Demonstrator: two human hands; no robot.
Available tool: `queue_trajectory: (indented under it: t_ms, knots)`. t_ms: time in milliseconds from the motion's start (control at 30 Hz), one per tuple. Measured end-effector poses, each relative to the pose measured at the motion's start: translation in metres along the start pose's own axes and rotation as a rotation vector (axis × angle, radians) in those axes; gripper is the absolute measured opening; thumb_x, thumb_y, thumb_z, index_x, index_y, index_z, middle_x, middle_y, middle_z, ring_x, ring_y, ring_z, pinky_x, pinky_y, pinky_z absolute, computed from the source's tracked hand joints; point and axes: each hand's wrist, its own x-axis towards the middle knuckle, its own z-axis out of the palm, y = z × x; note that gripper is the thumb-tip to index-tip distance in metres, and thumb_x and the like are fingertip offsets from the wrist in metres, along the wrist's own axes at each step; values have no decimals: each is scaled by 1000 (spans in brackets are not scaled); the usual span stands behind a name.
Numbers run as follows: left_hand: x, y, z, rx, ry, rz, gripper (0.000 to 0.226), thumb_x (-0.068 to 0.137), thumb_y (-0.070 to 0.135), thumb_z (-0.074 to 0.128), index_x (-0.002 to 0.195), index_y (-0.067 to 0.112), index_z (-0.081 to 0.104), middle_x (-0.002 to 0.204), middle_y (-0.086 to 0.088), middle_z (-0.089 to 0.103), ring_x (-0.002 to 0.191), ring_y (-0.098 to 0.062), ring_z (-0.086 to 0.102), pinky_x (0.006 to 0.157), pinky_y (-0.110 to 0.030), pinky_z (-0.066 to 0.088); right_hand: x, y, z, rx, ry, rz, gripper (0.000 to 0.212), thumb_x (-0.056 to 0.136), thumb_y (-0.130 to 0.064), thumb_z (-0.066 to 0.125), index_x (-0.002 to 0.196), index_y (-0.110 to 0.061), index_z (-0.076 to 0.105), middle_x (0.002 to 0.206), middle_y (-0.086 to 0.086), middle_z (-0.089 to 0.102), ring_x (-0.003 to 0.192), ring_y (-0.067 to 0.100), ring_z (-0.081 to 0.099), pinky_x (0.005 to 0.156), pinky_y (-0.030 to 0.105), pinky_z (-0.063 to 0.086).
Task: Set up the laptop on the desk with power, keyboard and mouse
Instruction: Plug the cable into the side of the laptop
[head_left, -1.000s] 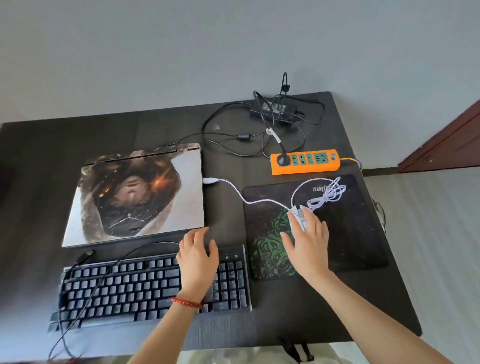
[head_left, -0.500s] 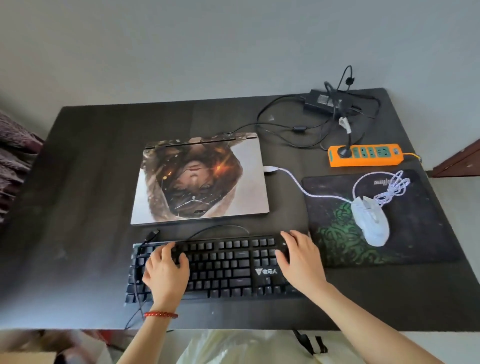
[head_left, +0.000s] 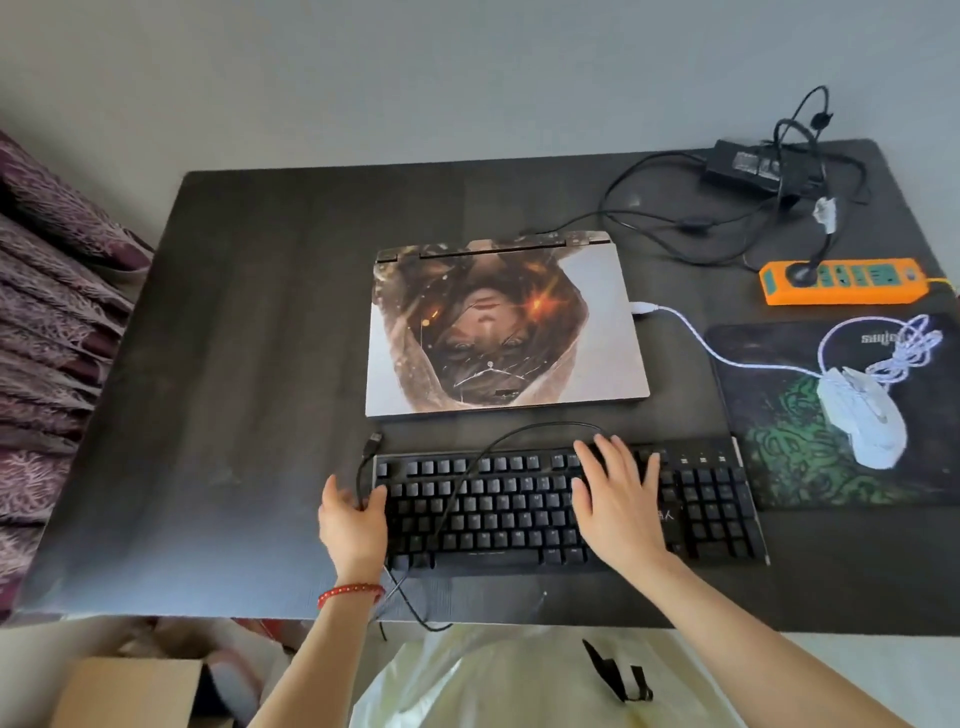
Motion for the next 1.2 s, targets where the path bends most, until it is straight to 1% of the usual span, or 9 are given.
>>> queue_trajectory:
  t_ms: [67, 133, 367, 433, 500, 600, 733, 1000, 1200]
  knots:
    - [5, 1, -8, 45, -32, -23, 14, 88, 13, 55, 81, 3, 61, 77, -16, 60, 80, -36, 53, 80, -38, 44, 3, -14, 1, -55, -9, -109, 45, 80, -25, 64, 123, -14, 56, 127, 15, 58, 124, 31, 50, 98, 70, 26]
    - [6, -2, -15, 35, -4, -18, 30, 87, 11, 51, 57, 8, 49, 57, -9, 49, 64, -29, 44, 64, -32, 37, 7, -27, 2, -85, 17, -273, 49, 75, -29, 70, 121, -17, 58, 123, 12, 62, 120, 29, 55, 96, 69, 31]
    - [-1, -11, -52, -248, 32, 30, 19, 95, 18, 43, 86, 12, 59, 58, -4, 51, 47, -21, 46, 52, -30, 43, 18, -103, 12, 7, -259, -1082, 42, 80, -36, 64, 119, -23, 57, 116, 3, 60, 118, 22, 50, 104, 48, 38]
    - [-2, -11, -65, -242, 74, 70, 19, 96, 20, 42, 92, 12, 58, 61, -4, 53, 46, -18, 44, 47, -26, 39, 22, -121, 13, -57, -210, -1203, 22, 74, -45, 68, 90, -30, 70, 87, -8, 65, 91, 14, 60, 82, 26, 47]
    - [-4, -13, -79, -206, 55, 105, 21, 97, 22, 40, 89, 14, 58, 63, -2, 58, 45, -16, 40, 48, -25, 36, 25, -136, 11, 52, -264, -1155, 15, 76, -41, 69, 75, -27, 74, 69, -8, 67, 73, 15, 64, 66, 23, 46]
    - [-13, -18, -94, -120, -154, 119, 29, 97, 29, 39, 81, 16, 59, 71, 1, 69, 48, -16, 36, 52, -25, 35, 38, -156, 1, 531, -429, -817, 21, 90, -25, 54, 99, -16, 72, 93, 6, 73, 89, 25, 64, 77, 33, 46]
    - [-26, -21, -110, -20, -411, 144, 29, 92, 37, 49, 71, 23, 62, 59, 9, 68, 55, -10, 43, 55, -20, 33, 69, -174, -22, 900, -392, -417, 21, 88, -20, 58, 103, -12, 71, 71, -5, 66, 65, 2, 58, 72, 26, 43]
    - [42, 27, -181, -253, -47, 245, 11, 86, 9, 60, 76, 11, 61, 62, -2, 50, 55, -6, 50, 64, -22, 50, 111, -178, -49, 831, -154, -330, 22, 91, -17, 54, 105, -13, 70, 93, 3, 69, 84, 13, 57, 80, 26, 42]
    - [118, 101, -194, 63, 281, 660, 9, 81, 23, 67, 85, 15, 63, 69, 11, 57, 66, -11, 53, 63, -19, 36, 128, -194, -48, 498, -140, -327, 37, 94, -20, 45, 131, -15, 49, 101, 11, 54, 102, 31, 53, 87, 39, 43]
